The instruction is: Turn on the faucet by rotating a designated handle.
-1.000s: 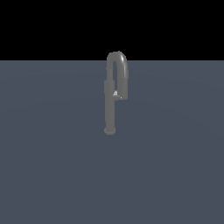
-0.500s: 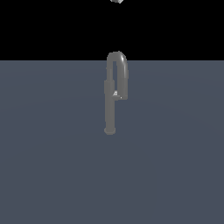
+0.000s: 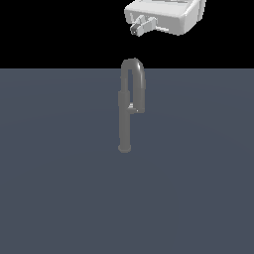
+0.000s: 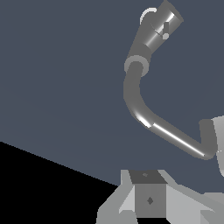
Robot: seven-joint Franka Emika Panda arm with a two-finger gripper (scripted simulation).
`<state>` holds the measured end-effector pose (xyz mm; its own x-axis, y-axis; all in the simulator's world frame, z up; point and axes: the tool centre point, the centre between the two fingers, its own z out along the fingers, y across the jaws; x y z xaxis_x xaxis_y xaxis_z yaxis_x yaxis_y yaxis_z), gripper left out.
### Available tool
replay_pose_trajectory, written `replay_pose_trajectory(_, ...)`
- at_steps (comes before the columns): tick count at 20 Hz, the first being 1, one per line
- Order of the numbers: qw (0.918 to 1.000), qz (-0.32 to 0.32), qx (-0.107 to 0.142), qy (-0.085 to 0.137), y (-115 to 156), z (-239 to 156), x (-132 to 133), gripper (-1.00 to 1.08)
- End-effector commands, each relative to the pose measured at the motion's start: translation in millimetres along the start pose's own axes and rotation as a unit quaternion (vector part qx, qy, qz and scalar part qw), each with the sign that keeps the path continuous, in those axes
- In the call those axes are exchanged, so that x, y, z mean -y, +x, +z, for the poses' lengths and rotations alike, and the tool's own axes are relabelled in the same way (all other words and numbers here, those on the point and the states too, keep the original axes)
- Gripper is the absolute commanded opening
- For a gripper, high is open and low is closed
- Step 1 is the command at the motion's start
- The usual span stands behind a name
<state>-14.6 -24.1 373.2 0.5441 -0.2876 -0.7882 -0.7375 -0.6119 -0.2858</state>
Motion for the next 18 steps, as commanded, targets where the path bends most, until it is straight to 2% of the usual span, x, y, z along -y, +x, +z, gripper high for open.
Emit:
replay_pose_trajectory(1,0.9992,0.021,0.027,0.021,18,1,1,-1.00)
replay_pose_trajectory(5,0.9941,0.058,0.072,0.057,49,5,1,-1.00)
replay_pose_trajectory(8,0.9868,0.087,0.107,0.085,72,11,0,-1.00)
replay_pose_trajectory(13,0.9691,0.133,0.162,0.129,109,24,-3,-1.00)
replay_pose_trajectory(18,0.9493,0.170,0.207,0.165,137,38,-7,-1.00)
